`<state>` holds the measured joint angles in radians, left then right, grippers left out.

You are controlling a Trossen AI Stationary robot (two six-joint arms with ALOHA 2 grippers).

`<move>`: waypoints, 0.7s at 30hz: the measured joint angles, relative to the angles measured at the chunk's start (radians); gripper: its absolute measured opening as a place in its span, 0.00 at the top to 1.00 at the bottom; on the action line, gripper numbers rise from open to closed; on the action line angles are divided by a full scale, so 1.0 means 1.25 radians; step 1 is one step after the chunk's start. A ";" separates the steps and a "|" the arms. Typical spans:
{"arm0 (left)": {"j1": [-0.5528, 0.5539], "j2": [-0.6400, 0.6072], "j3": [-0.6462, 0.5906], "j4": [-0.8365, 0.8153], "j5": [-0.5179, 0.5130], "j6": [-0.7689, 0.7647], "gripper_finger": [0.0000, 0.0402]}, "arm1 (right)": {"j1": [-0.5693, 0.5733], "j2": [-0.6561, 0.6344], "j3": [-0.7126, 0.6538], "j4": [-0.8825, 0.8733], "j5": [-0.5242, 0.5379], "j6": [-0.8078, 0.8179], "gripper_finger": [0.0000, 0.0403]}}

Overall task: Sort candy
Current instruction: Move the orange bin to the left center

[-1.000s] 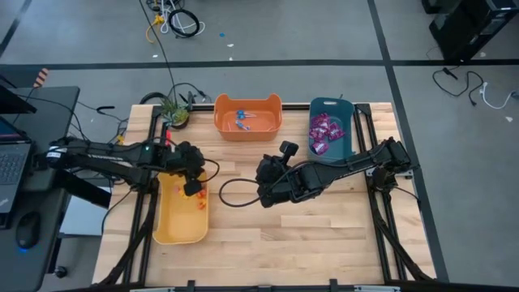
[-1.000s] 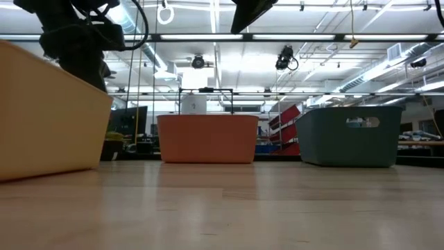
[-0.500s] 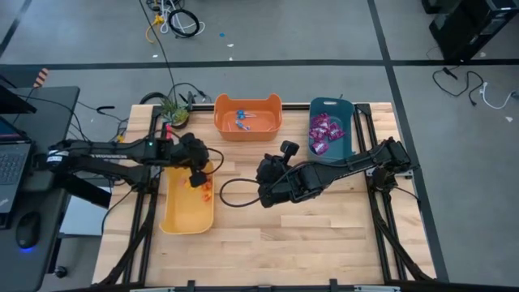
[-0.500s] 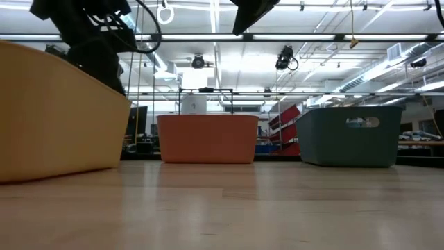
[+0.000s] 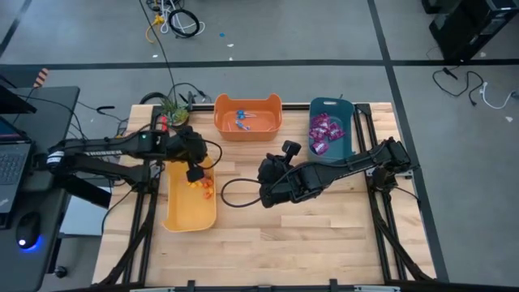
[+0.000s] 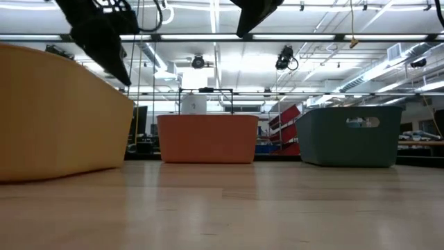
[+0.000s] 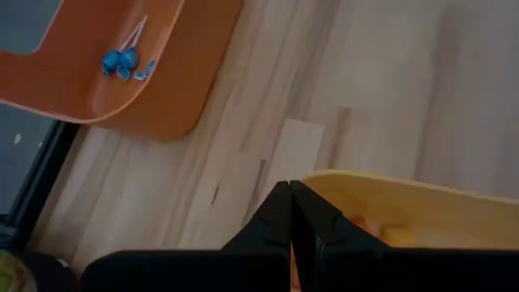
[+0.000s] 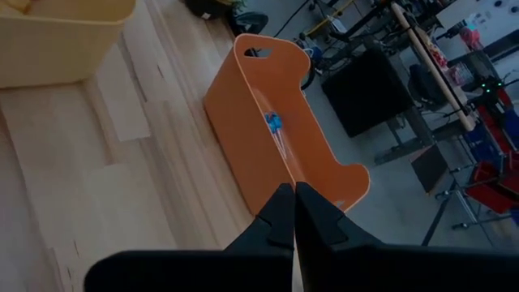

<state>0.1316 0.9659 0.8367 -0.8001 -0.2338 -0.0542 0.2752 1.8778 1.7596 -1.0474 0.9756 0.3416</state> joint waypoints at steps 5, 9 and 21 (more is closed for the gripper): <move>-0.035 -0.005 0.083 -0.126 0.073 -0.029 1.00 | -0.002 0.000 0.000 -0.006 0.001 0.003 1.00; -0.107 -0.005 0.097 -0.186 0.246 -0.051 1.00 | -0.002 0.000 0.000 -0.018 0.002 0.003 1.00; -0.436 0.002 0.097 -0.158 0.473 -0.202 1.00 | -0.004 0.000 0.000 -0.026 0.002 0.018 1.00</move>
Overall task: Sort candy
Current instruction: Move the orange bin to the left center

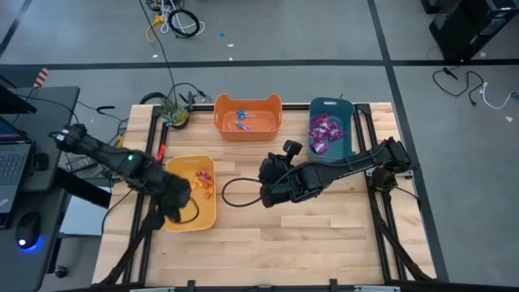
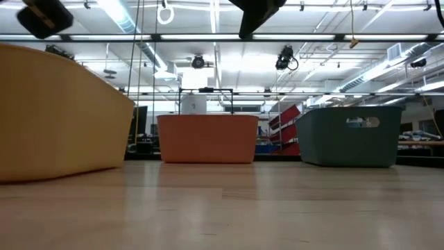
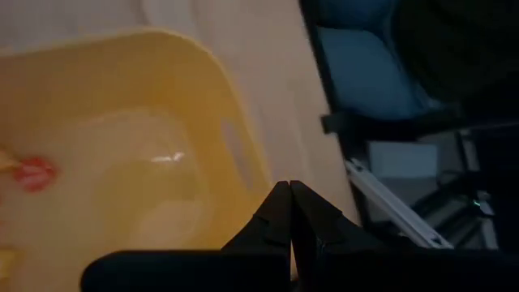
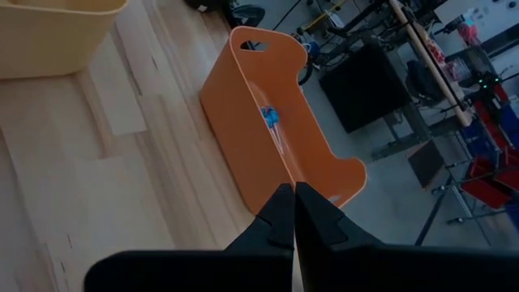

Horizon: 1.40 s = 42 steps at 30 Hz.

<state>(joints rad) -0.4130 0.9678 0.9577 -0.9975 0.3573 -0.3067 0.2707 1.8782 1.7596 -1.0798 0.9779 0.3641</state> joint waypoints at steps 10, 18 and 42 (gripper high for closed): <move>-0.108 0.023 0.000 -0.208 -0.339 -0.235 1.00 | 0.000 0.000 0.000 0.004 0.000 0.009 1.00; -0.065 0.023 0.000 -0.310 -0.524 -0.300 1.00 | 0.000 0.000 0.000 0.008 0.000 0.011 1.00; 0.154 0.021 -0.140 -0.249 -0.593 -0.238 1.00 | 0.001 0.000 0.000 0.008 0.000 0.015 1.00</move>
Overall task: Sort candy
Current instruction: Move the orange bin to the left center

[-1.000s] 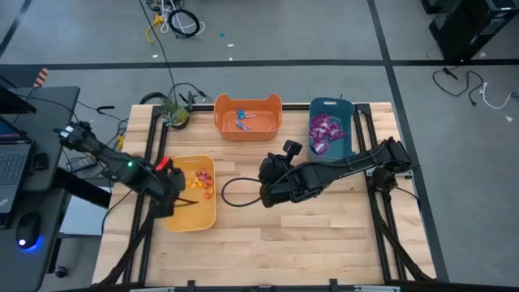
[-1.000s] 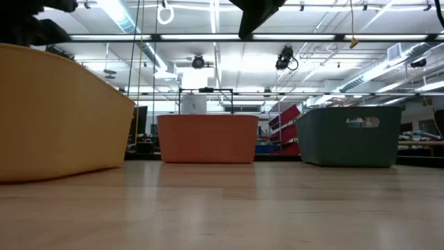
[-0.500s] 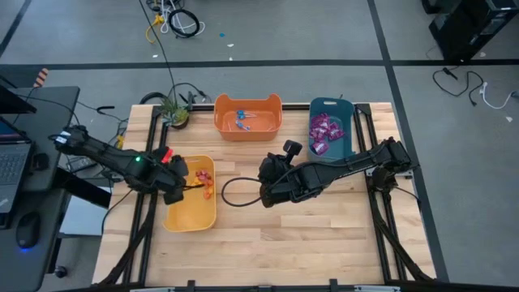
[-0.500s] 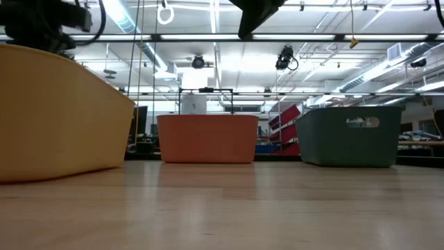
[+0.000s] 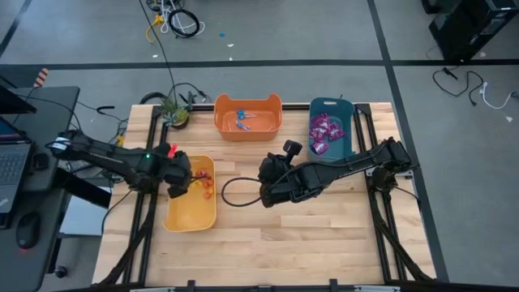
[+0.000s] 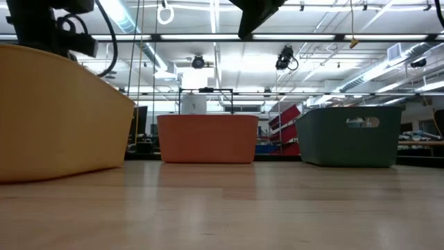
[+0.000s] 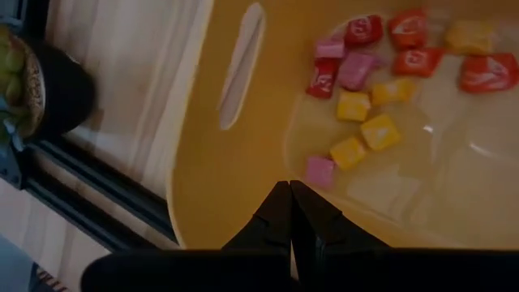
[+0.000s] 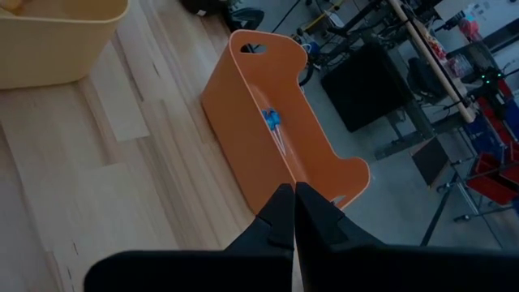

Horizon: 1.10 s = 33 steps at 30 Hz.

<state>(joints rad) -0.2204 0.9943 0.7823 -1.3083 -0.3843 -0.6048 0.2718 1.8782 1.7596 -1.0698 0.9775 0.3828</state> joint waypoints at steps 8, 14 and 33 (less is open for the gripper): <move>0.062 0.000 -0.027 0.012 -0.036 0.018 1.00 | 0.000 0.000 0.000 0.000 0.000 0.000 1.00; 0.098 0.000 -0.028 0.020 -0.074 0.032 1.00 | 0.000 0.000 0.000 0.000 0.000 0.000 1.00; 0.208 0.000 -0.028 0.029 -0.108 0.149 1.00 | 0.000 0.000 0.000 -0.002 0.000 -0.001 1.00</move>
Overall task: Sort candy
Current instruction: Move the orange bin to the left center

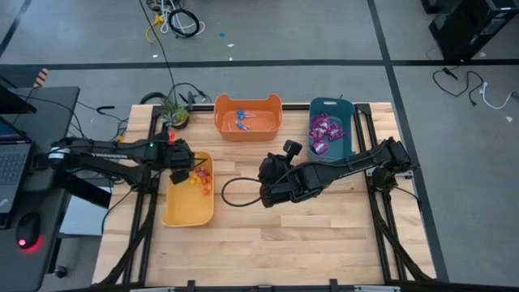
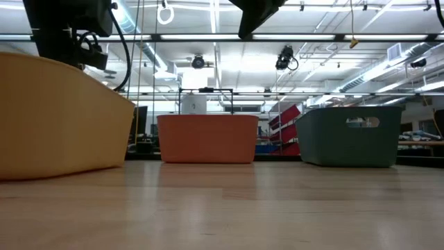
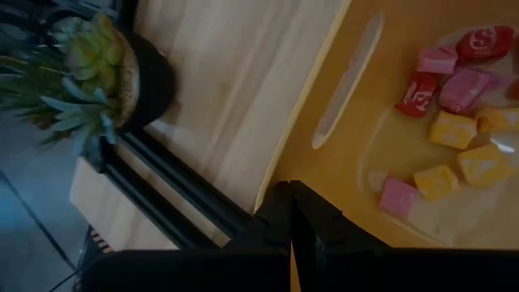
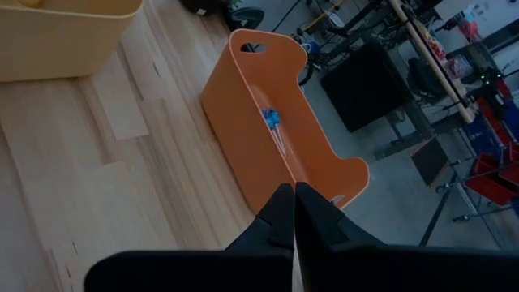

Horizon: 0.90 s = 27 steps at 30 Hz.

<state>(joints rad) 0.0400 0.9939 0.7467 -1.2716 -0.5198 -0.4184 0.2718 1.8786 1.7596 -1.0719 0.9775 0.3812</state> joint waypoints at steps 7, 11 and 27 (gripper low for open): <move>0.041 0.000 0.001 0.016 -0.024 0.022 1.00 | 0.000 0.000 0.000 0.000 0.000 -0.005 1.00; 0.047 0.000 0.001 0.016 -0.025 0.027 1.00 | 0.000 0.000 0.000 0.000 0.000 -0.008 1.00; 0.045 -0.059 0.053 0.020 -0.015 0.062 1.00 | -0.209 0.000 0.000 0.049 -0.162 -0.116 1.00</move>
<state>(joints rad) 0.0967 0.9199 0.8124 -1.2465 -0.5381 -0.3414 0.0110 1.8786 1.7596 -1.0101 0.7755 0.2365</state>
